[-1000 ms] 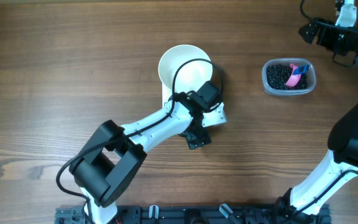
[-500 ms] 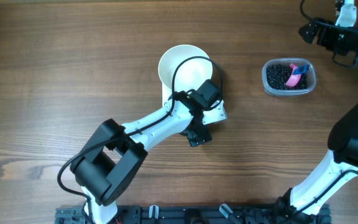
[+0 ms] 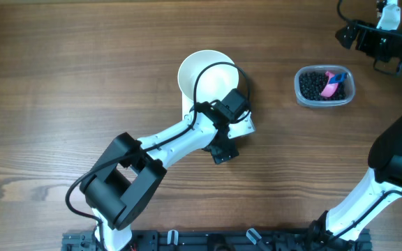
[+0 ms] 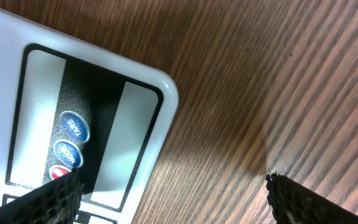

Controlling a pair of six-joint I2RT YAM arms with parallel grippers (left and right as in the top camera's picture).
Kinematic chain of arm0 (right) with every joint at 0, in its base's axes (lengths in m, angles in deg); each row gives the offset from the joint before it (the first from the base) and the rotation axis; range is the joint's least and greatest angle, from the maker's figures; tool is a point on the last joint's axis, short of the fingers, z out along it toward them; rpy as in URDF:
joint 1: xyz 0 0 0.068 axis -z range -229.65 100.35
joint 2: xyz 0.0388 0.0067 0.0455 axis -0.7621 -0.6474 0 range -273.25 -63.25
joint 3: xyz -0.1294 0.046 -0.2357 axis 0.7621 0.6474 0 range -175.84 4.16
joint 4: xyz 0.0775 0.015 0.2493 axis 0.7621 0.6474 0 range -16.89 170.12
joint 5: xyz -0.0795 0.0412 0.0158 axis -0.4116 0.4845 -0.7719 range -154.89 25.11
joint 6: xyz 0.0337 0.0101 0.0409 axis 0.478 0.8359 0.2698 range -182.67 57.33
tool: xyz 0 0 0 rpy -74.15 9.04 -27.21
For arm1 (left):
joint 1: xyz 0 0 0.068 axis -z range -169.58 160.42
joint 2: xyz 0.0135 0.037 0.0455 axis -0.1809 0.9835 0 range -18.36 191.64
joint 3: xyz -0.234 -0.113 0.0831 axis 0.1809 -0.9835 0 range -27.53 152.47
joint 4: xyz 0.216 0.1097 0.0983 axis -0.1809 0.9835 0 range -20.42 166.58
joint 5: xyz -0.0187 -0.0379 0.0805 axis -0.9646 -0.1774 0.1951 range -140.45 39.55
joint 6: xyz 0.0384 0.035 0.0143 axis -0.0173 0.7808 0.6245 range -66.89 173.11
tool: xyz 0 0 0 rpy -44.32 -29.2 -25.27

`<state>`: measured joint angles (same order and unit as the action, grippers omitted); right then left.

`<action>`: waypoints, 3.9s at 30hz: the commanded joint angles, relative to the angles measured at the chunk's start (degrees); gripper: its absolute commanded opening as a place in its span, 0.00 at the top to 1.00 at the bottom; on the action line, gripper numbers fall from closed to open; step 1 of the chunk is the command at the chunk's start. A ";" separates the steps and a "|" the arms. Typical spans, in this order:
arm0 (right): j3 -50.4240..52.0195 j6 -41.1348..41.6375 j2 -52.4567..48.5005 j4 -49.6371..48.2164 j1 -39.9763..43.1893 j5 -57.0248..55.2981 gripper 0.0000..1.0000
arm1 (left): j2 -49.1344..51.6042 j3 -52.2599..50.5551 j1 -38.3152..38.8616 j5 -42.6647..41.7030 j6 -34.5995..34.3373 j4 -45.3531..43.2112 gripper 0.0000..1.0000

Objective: Scoop item into bowl and weigh 150g on scale

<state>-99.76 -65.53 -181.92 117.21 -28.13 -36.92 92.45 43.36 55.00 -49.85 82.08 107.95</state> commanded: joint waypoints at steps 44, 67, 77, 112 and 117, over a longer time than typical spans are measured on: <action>-0.98 0.07 -0.70 -0.07 -0.33 -0.50 0.00 | 8.92 1.33 2.32 1.09 3.96 5.29 0.00; -0.96 0.04 -0.70 -0.07 -0.33 -0.52 0.00 | 11.47 5.11 1.27 5.92 -4.68 4.74 0.00; -0.96 0.07 -0.70 -0.09 -0.33 -0.50 0.00 | -2.16 5.25 1.01 -13.27 -5.60 5.51 0.00; -0.98 0.04 -0.70 -0.11 -0.33 -0.50 0.00 | -7.45 5.20 -54.82 -6.67 -37.64 -9.55 0.00; -0.98 0.04 -0.70 -0.11 -0.33 -0.50 0.00 | -2.51 5.20 -54.82 -6.67 -41.62 -9.53 0.00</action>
<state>-99.76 -65.53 -181.92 117.19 -28.13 -37.06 87.46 48.69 0.44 -57.59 43.86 98.63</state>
